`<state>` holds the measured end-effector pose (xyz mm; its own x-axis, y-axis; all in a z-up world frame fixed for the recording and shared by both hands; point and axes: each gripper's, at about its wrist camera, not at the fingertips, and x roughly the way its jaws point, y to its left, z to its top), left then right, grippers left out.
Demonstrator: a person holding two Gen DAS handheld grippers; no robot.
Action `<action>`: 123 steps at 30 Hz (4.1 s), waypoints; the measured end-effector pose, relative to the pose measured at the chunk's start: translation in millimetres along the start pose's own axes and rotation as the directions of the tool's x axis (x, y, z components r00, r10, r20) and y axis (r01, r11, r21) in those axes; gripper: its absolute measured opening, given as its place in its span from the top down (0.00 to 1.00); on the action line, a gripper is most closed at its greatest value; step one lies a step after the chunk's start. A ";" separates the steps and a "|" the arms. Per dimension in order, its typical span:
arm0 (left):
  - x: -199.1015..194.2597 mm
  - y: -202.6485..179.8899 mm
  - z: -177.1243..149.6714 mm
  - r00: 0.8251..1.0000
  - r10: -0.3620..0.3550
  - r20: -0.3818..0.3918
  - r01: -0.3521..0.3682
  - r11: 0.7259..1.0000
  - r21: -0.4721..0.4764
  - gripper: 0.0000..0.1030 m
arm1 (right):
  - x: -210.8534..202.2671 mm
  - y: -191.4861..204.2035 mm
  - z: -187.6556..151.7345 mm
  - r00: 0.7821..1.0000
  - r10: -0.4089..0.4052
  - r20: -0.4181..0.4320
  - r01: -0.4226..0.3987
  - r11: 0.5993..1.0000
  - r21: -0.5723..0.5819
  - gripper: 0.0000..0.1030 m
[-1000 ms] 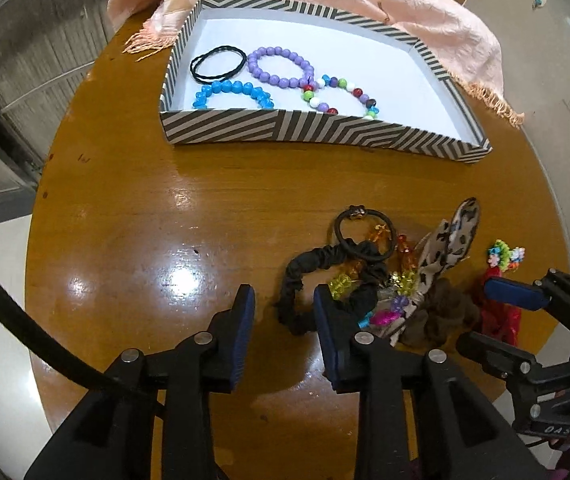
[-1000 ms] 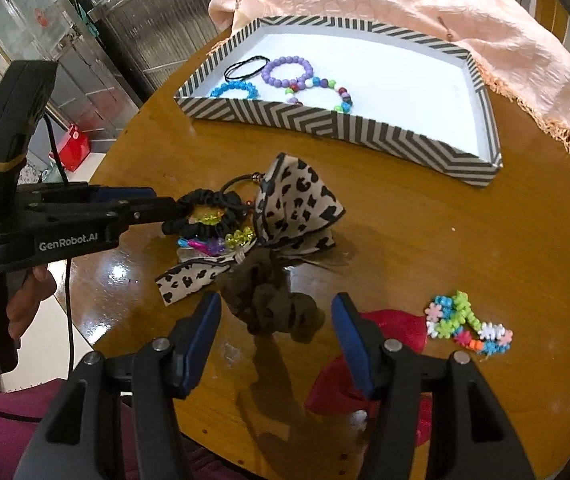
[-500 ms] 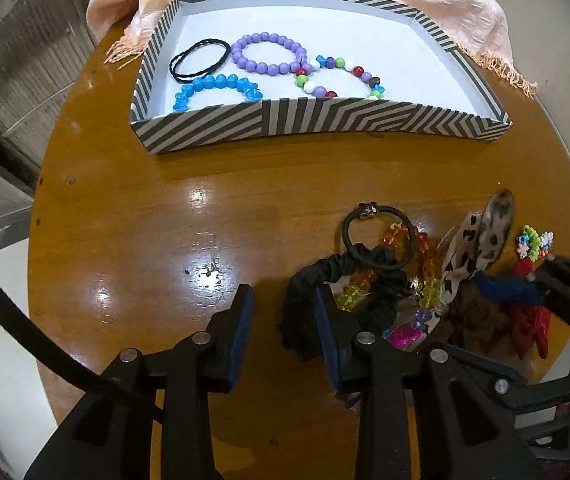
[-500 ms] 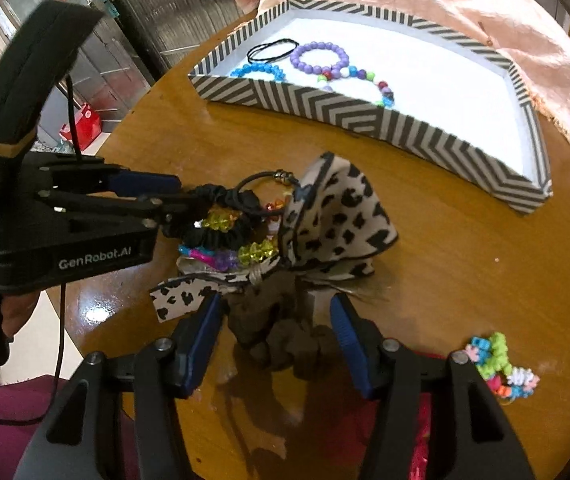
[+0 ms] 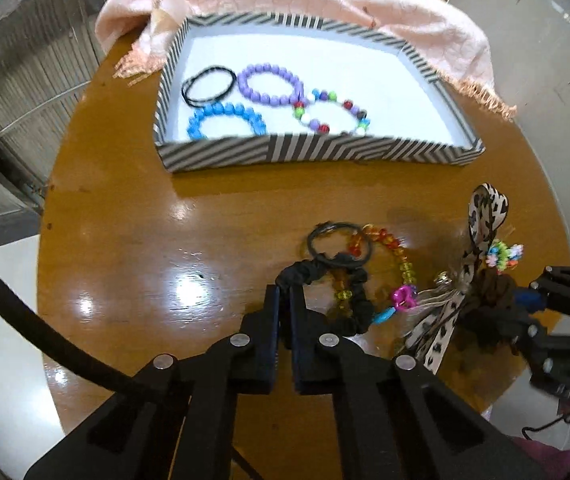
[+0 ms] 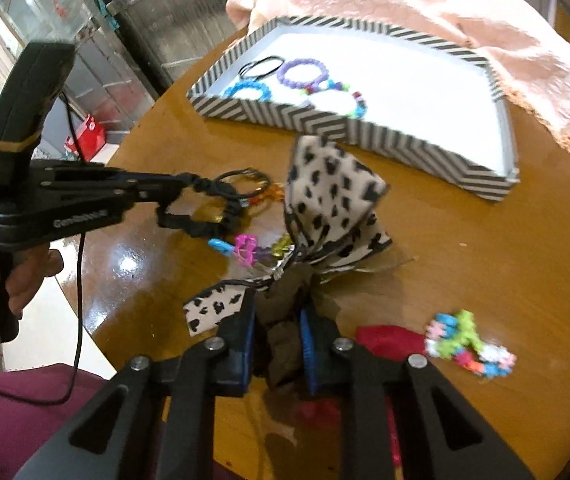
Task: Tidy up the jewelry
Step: 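Grasp the leopard bow scrunchie with the right tool while the left grasps the black scrunchie, then carry the black scrunchie and leopard bow scrunchie over the tray with both tools, then lower both scrunchies into the tray and open both tools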
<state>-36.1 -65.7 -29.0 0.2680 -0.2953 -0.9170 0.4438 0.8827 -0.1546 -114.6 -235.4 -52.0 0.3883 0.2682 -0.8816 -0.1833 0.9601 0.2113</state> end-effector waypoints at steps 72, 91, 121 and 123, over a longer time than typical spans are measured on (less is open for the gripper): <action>26.6 40.5 209.5 0.990 0.089 0.107 -0.080 0.993 -0.081 0.95 | 30.0 -80.0 217.8 0.978 0.036 0.206 -0.067 0.987 0.143 0.81; 73.9 73.6 219.2 0.981 0.190 0.022 -0.186 0.974 -0.128 0.95 | 105.9 -88.1 243.2 0.993 0.017 0.116 -0.039 0.980 0.193 0.77; 2.8 42.3 149.3 0.971 0.212 0.113 -0.198 0.972 -0.125 0.79 | 9.3 -45.0 176.9 0.977 -0.075 0.200 0.059 0.994 0.088 0.31; -5.0 39.3 138.8 0.971 0.209 0.120 -0.194 0.973 -0.123 0.79 | 0.5 -42.1 168.4 0.976 -0.077 0.203 0.062 0.995 0.080 0.30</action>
<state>98.7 -80.3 20.5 0.4551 -0.1460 -0.8784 0.2747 0.9614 -0.0174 45.4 -262.2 9.7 0.5767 0.2040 -0.7911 -0.0858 0.9781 0.1897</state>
